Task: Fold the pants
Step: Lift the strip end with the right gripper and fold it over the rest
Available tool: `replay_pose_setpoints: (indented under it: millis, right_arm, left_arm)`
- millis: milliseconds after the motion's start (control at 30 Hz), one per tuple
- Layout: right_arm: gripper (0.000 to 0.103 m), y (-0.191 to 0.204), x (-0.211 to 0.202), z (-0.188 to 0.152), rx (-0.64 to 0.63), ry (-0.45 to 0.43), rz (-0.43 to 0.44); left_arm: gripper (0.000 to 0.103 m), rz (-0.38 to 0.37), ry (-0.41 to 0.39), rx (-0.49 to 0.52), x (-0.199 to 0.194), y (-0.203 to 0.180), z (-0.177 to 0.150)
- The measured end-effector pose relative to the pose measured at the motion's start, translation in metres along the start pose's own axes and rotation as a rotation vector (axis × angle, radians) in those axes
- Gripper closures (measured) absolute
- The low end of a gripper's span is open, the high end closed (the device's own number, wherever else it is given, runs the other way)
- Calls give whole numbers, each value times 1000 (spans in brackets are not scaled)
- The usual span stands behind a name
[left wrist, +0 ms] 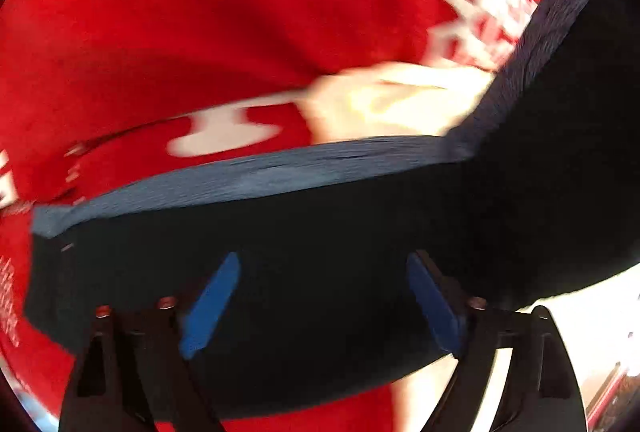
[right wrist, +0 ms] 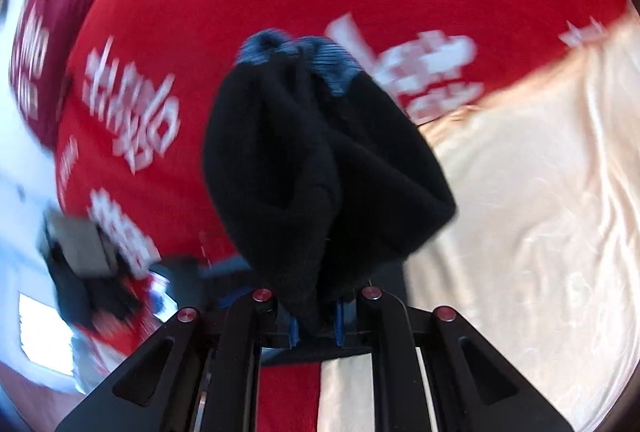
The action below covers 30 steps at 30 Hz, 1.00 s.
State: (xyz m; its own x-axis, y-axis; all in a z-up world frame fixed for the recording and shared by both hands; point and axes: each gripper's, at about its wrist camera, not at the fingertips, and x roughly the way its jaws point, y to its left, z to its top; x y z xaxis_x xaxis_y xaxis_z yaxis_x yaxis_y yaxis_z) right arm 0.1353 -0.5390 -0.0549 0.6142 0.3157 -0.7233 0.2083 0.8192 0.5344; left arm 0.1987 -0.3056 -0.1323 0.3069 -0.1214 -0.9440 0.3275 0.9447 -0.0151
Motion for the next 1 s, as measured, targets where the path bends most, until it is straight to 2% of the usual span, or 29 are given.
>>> replay_pose_setpoints:
  millis: [133,233,267,367,400,433,467,500,567,600,667,700,800,833,900,1000]
  right_arm:
    - [88,76,70,-31,-200,125,-124]
    - [78,122,138,-71,-357,195,-253]
    - [71,133,160,-86,-405,218,-293]
    - [65,162,220,-131,-593,273,-535]
    - [57,176,236,-151,-728,270,-660]
    - [54,187,241,-164,-814,264,-718]
    - [53,201,239,-175,-884,256,-728]
    - [52,207,232,-182,-902,254,-697]
    - [49,225,204,-187,-903,250,-556]
    - [48,235,189,-183,-881,256,-449]
    - [47,223,167,-166,-732,261,-343]
    - [47,208,158,-151,-584,269,-266]
    - [47,134,148,-117,-39,281,-32]
    - [47,101,149,-112,154,285,40]
    - [47,47,152,-112,439,263,159]
    - [47,11,156,-117,611,229,195]
  left_arm:
    - [15,62,24,-85,-18,82,-24]
    - [15,131,57,-149,-17,144,-58]
    - [15,160,81,-178,-15,159,-65]
    - [15,200,124,-234,-2,187,-77]
    - [15,210,137,-250,-1,199,-82]
    - [15,212,141,-259,4,209,-84]
    - [15,211,143,-268,6,217,-85]
    - [15,207,142,-272,6,220,-85]
    - [15,188,130,-266,0,223,-82]
    - [15,175,123,-259,-2,223,-80]
    - [15,121,103,-243,-10,214,-72]
    - [15,90,96,-237,-12,209,-68]
    - [15,-29,77,-217,-14,186,-53]
    - [15,-61,72,-206,-14,177,-50]
    - [15,-113,80,-163,-5,155,-44]
    - [15,-84,126,-150,13,134,-48]
